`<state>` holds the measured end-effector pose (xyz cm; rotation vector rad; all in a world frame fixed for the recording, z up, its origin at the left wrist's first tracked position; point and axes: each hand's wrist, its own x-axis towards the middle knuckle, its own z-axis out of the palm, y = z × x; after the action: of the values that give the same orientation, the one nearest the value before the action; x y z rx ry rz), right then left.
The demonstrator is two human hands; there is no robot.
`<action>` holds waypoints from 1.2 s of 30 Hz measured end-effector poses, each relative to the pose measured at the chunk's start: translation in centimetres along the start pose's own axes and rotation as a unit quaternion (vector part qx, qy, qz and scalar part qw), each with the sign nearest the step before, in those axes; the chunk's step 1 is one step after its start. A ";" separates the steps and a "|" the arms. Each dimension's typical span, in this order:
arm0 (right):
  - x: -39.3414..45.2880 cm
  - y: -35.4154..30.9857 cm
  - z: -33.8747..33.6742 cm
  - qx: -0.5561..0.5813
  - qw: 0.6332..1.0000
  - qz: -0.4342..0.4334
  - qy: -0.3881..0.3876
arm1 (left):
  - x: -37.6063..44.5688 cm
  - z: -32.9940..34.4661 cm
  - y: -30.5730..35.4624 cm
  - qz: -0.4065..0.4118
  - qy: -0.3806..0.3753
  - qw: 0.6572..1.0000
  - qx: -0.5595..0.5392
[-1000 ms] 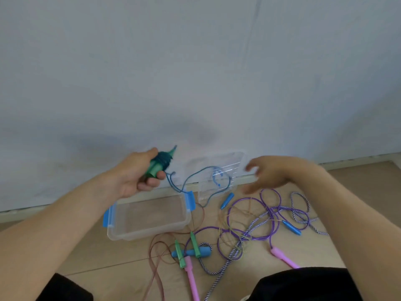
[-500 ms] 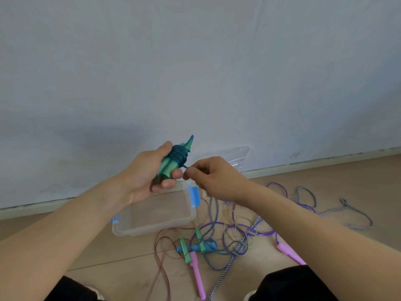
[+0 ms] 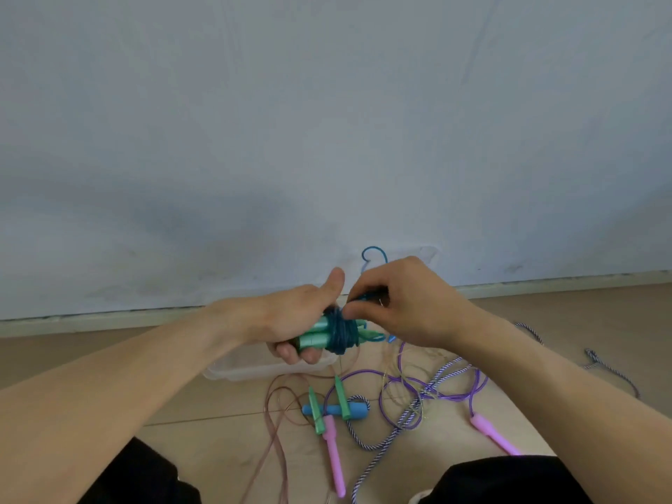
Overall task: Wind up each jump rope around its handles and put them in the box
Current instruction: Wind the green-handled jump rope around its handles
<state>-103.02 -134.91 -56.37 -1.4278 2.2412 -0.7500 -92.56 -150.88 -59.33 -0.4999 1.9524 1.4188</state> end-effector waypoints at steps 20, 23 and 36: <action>1.0 1.0 1.2 0.150 0.979 0.137 0.006 | -2.5 -3.4 2.1 0.065 0.043 0.974 -0.214; 0.9 0.5 1.1 0.134 0.981 0.134 -0.029 | -2.7 -3.1 2.2 0.069 -0.018 0.956 -0.285; 0.9 1.0 0.8 0.194 0.968 0.160 0.003 | -1.6 -1.9 2.7 0.105 0.122 0.941 -0.296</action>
<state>-103.61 -135.61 -57.65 -0.8581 2.1043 -1.0078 -93.74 -151.84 -56.02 -0.7835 1.7753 2.1899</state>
